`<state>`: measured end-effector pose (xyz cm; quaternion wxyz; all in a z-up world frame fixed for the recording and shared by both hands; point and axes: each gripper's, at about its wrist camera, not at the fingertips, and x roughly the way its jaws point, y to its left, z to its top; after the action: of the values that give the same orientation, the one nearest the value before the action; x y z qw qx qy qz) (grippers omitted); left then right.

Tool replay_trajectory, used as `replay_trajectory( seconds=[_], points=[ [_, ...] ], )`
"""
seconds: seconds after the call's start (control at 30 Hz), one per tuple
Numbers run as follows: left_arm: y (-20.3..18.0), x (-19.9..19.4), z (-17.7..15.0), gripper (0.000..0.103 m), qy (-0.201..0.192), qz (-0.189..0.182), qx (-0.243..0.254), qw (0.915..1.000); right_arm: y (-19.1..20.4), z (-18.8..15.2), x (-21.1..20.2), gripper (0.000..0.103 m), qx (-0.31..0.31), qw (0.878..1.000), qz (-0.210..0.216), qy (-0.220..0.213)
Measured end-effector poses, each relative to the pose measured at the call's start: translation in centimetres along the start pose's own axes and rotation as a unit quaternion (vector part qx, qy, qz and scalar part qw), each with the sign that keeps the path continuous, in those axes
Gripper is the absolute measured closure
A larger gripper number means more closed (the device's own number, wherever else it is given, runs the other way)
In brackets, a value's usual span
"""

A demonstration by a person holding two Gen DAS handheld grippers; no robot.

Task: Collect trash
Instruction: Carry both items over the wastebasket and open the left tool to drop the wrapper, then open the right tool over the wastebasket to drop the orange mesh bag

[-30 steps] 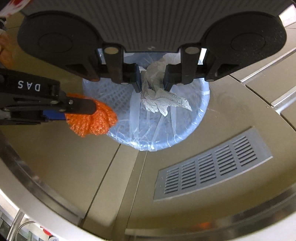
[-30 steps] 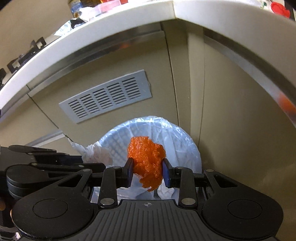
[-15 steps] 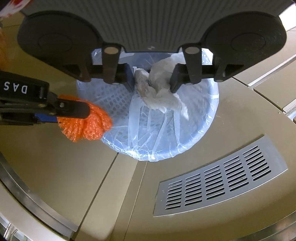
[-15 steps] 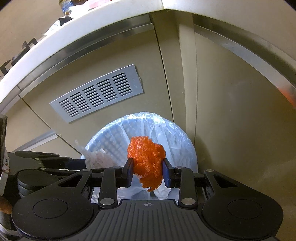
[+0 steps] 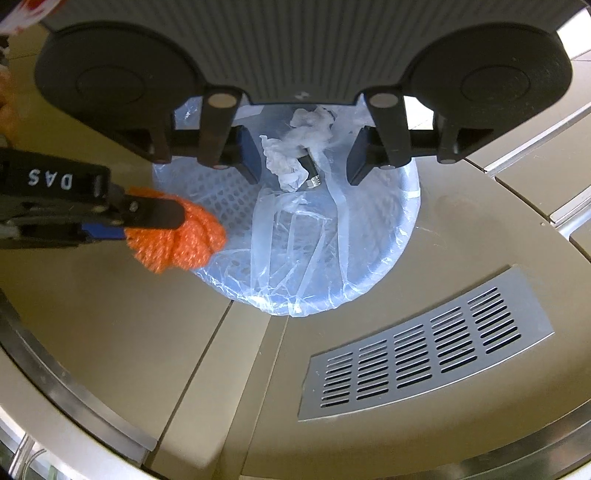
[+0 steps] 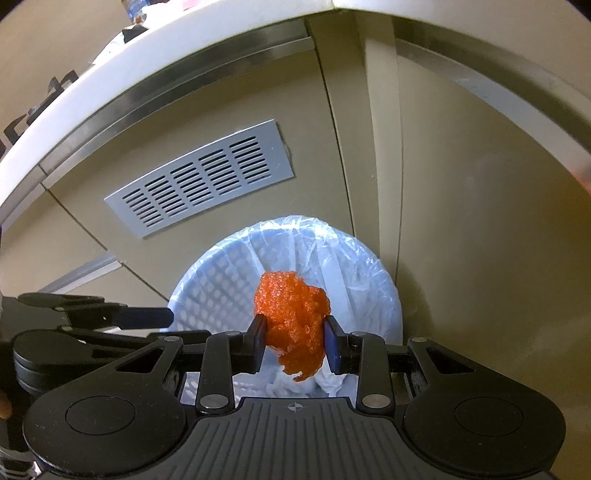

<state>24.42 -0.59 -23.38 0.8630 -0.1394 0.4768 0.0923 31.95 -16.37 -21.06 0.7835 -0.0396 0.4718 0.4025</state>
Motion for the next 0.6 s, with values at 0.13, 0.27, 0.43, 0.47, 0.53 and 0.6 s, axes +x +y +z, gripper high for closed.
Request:
replay_trajectory(
  seconds=[0.13, 0.27, 0.43, 0.47, 0.53, 0.6],
  points=[
    [0.0, -0.3, 0.0, 0.057, -0.001, 0.003, -0.001, 1.0, 0.1, -0.2, 0.4, 0.071, 0.0, 1.0, 0.005, 0.006],
    [0.0, -0.6, 0.0, 0.057, -0.004, 0.003, -0.001, 1.0, 0.5, -0.3, 0.8, 0.071, -0.003, 1.0, 0.01, 0.01],
    [0.4, -0.8, -0.1, 0.057, -0.004, 0.006, -0.004, 1.0, 1.0, -0.1, 1.6, 0.07, -0.005, 1.0, 0.017, 0.01],
    [0.5, -0.9, -0.1, 0.057, -0.004, 0.007, -0.005, 1.0, 1.1, 0.0, 1.7, 0.067, -0.005, 1.0, 0.019, 0.01],
    [0.7, -1.0, -0.1, 0.057, -0.005, 0.01, -0.005, 0.9999, 1.4, 0.3, 2.0, 0.062, -0.007, 1.0, 0.023, 0.008],
    [0.8, -1.2, -0.2, 0.057, -0.005, 0.013, -0.006, 0.9999, 1.8, 0.5, 2.1, 0.059, -0.011, 1.0, 0.023, 0.003]
  ],
)
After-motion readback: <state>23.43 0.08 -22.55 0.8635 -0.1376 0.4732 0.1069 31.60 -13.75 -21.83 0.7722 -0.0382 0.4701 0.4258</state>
